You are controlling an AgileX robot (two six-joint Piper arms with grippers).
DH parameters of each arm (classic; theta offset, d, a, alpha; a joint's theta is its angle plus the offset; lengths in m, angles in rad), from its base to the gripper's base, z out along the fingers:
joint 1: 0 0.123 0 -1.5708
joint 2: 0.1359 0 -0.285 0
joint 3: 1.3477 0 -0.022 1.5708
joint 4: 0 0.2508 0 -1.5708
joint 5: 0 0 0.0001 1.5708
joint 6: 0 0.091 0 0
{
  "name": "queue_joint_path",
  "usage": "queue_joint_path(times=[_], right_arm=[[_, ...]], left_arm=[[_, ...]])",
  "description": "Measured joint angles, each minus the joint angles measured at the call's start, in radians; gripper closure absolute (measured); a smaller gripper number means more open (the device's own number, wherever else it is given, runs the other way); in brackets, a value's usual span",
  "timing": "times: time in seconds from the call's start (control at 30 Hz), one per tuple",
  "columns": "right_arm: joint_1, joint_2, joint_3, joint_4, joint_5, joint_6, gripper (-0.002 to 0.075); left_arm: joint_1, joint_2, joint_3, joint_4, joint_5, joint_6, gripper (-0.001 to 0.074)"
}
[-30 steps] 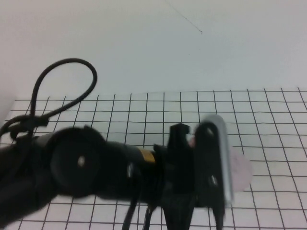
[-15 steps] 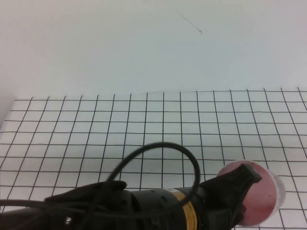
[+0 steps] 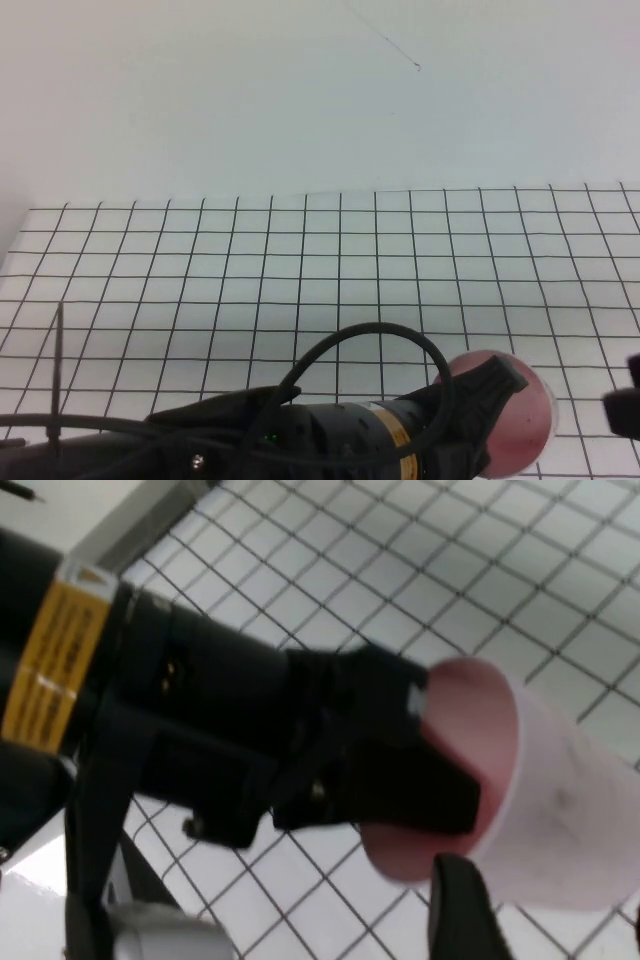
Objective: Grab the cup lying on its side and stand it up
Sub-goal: Stand the fallen cup upright
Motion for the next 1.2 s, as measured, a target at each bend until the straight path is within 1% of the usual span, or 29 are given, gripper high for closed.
queue_joint_path(times=[0.2,0.3,0.37,0.43,0.47,0.6,0.67,0.73,0.8,0.9,0.93,1.0,1.07,1.1,1.17,1.2], right_arm=[[0.166,0.136,-0.053,-0.06,-0.079,0.022,0.0362],[0.245,0.201,-0.105,-0.167,-0.106,0.091,0.0362],[0.282,0.25,-0.144,-0.292,-0.084,0.153,0.0362],[0.307,0.289,-0.168,-0.39,-0.072,0.194,0.0362],[0.317,0.308,-0.178,-0.403,-0.073,0.199,0.0362],[0.333,0.379,-0.223,-0.381,-0.074,0.197,0.0365],[0.338,0.416,-0.246,-0.376,-0.065,0.197,0.0386],[0.338,0.442,-0.264,-0.379,-0.03,0.19,0.0431],[0.338,0.458,-0.276,-0.394,-0.004,0.19,0.0512],[0.338,0.465,-0.288,-0.441,0.018,0.187,0.0709],[0.338,0.465,-0.292,-0.46,0.021,0.189,0.0723],[0.338,0.465,-0.301,-0.508,0.037,0.187,0.0722],[0.338,0.461,-0.315,-0.553,0.053,0.202,0.0722],[0.338,0.459,-0.323,-0.572,0.054,0.223,0.0722],[0.338,0.459,-0.339,-0.64,0.061,0.295,0.0722],[0.338,0.459,-0.348,-0.666,0.063,0.32,0.0722]], left_arm=[[0.0,0.008,0.0,-0.037,0.008,-0.002,0.0734],[0.0,0.008,0.0,-0.037,0.026,-0.002,0.0735],[0.0,0.008,0.0,-0.021,0.028,-0.002,0.0735],[0.0,0.008,0.0,-0.018,0.028,-0.002,0.0734],[0.0,0.008,0.0,-0.018,0.028,-0.002,0.0735],[0.0,0.013,0.0,-0.016,0.024,-0.002,0.0734],[0.0,0.017,0.0,0.006,0.024,-0.002,0.0734],[0.0,0.017,0.0,0.02,0.037,-0.002,0.0734],[0.0,0.017,0.0,0.02,0.039,-0.029,0.0734],[0.0,0.017,0.0,0.02,0.003,-0.096,0.0717],[0.0,0.017,0.0,0.02,-0.01,-0.112,0.0695],[0.0,0.017,0.0,0.02,-0.03,-0.155,0.0629],[0.0,0.017,0.0,0.013,-0.044,-0.239,0.0514],[0.0,0.017,0.0,0.006,-0.046,-0.315,0.0444],[0.0,0.008,0.0,-0.01,-0.058,-0.523,0.0311],[0.0,0.005,0.0,-0.01,-0.067,-0.616,0.0269]])
